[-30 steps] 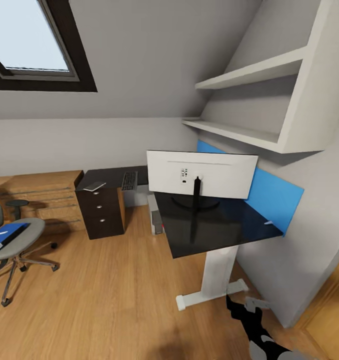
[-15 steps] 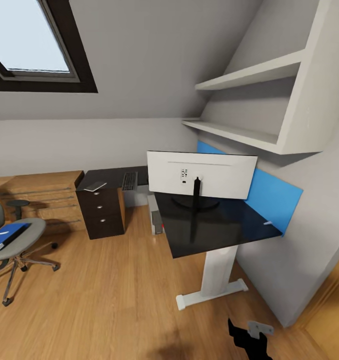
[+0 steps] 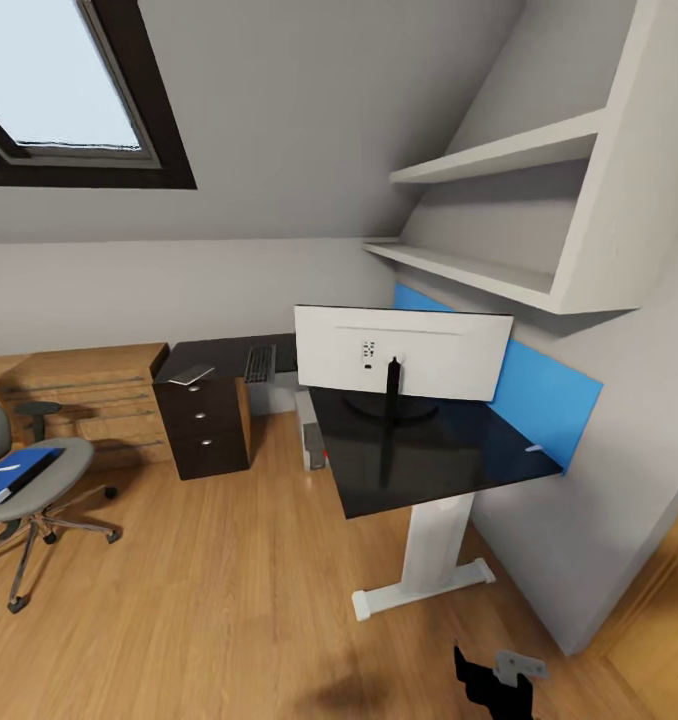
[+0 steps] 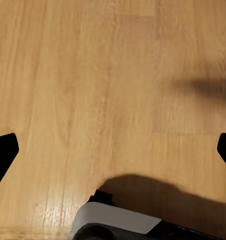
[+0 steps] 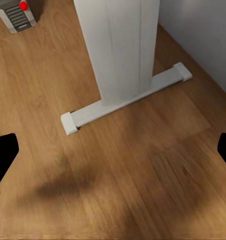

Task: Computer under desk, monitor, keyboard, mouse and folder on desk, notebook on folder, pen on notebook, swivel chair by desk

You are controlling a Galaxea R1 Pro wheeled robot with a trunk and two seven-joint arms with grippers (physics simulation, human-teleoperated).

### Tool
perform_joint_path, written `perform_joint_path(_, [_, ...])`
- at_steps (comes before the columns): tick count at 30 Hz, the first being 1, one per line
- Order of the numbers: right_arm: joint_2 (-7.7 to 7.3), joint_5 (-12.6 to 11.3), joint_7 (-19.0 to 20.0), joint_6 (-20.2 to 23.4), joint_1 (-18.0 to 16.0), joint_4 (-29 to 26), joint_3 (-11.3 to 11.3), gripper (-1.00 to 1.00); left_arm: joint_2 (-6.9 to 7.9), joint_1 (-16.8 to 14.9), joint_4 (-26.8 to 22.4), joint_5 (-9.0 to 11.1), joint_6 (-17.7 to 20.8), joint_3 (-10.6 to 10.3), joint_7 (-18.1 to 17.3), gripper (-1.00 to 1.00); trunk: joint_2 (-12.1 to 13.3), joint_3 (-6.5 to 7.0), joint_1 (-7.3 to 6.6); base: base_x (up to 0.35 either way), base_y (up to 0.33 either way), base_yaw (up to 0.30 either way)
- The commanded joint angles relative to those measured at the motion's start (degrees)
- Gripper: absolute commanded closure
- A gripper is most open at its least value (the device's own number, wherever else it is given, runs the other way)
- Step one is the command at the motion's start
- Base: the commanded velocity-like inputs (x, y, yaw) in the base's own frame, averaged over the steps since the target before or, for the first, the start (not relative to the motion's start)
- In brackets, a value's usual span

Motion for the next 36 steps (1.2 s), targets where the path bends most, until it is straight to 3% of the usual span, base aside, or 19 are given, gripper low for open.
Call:
perform_joint_path(1, [0.02,0.44,0.21,-0.20,0.29,0.09,-0.53,-1.00,-0.06,0.02,-0.50,0.40,1.13,0.10,-0.10,-1.00,0.35,0.11,-0.21,0.000,0.000,0.000])
perform_joint_path(7, [0.07,0.44,0.18,-0.17,2.36,0.10,-0.55,-1.00,-0.14,0.02,-2.24,0.49,5.07,0.07,-0.18,-1.00,2.76,1.19,-1.53,0.000,0.000,0.000])
perform_joint_path(14, [0.11,0.44,0.16,-0.19,3.15,0.10,-0.55,-1.00,0.06,0.02,-2.36,0.72,5.62,0.13,-0.20,-1.00,5.57,2.45,-3.07,0.000,0.000,0.000])
perform_joint_path(18, [0.12,0.44,0.15,-0.18,3.23,0.10,-0.55,-1.00,0.10,0.02,-2.23,1.48,5.47,0.20,-0.27,-1.00,5.57,2.45,-3.07,0.000,0.000,0.000])
perform_joint_path(24, [0.13,0.44,0.15,-0.21,3.28,0.10,-0.56,-1.00,0.11,0.02,-1.52,3.48,1.81,0.29,-0.37,-1.00,5.57,2.45,-3.07,0.000,0.000,0.000])
perform_joint_path(30, [0.13,0.44,0.15,-0.20,3.28,0.10,-0.55,-1.00,0.18,0.02,1.15,3.85,-1.85,0.25,-0.38,-1.00,5.57,2.45,-3.07,0.000,0.000,0.000])
perform_joint_path(36, [0.13,0.44,0.15,-0.20,3.31,0.10,-0.51,-1.00,0.27,0.02,1.85,3.94,-2.81,0.24,-0.39,-1.00,5.57,2.45,-3.07,0.000,0.000,0.000])
